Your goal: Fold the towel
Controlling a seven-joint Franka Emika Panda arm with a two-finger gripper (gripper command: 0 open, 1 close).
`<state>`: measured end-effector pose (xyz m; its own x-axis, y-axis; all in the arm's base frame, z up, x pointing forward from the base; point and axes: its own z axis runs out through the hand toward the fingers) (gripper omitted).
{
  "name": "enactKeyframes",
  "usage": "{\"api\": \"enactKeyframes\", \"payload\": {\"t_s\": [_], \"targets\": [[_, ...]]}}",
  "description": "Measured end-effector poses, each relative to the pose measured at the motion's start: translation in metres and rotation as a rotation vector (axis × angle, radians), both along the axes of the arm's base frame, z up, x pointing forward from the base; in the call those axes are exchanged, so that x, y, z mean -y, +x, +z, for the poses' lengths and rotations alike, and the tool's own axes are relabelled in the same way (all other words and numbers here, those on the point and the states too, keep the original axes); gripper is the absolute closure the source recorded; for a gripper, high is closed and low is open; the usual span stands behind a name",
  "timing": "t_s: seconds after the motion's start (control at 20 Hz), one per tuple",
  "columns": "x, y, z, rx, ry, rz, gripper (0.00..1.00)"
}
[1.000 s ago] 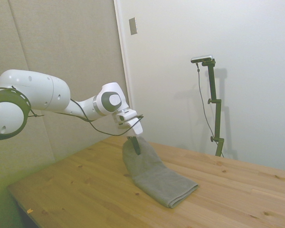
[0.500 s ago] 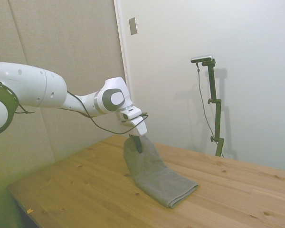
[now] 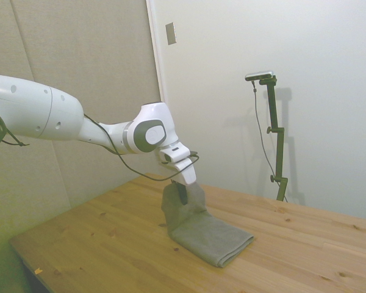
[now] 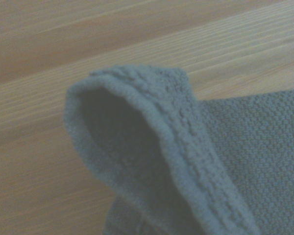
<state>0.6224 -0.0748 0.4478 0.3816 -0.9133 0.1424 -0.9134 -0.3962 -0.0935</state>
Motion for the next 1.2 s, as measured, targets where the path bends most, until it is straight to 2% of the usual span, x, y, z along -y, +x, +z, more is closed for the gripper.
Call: {"api": "enactKeyframes", "payload": {"t_s": [0.35,1.05,1.1,1.2], "targets": [[0.045,-0.01,-0.009,0.005,0.101,0.014,1.0],[0.122,-0.032,-0.011,0.03,0.162,-0.047,1.0],[0.128,-0.034,-0.011,0.033,0.167,-0.054,0.0],[0.137,-0.037,-0.011,0.039,0.177,-0.069,0.0]]}}
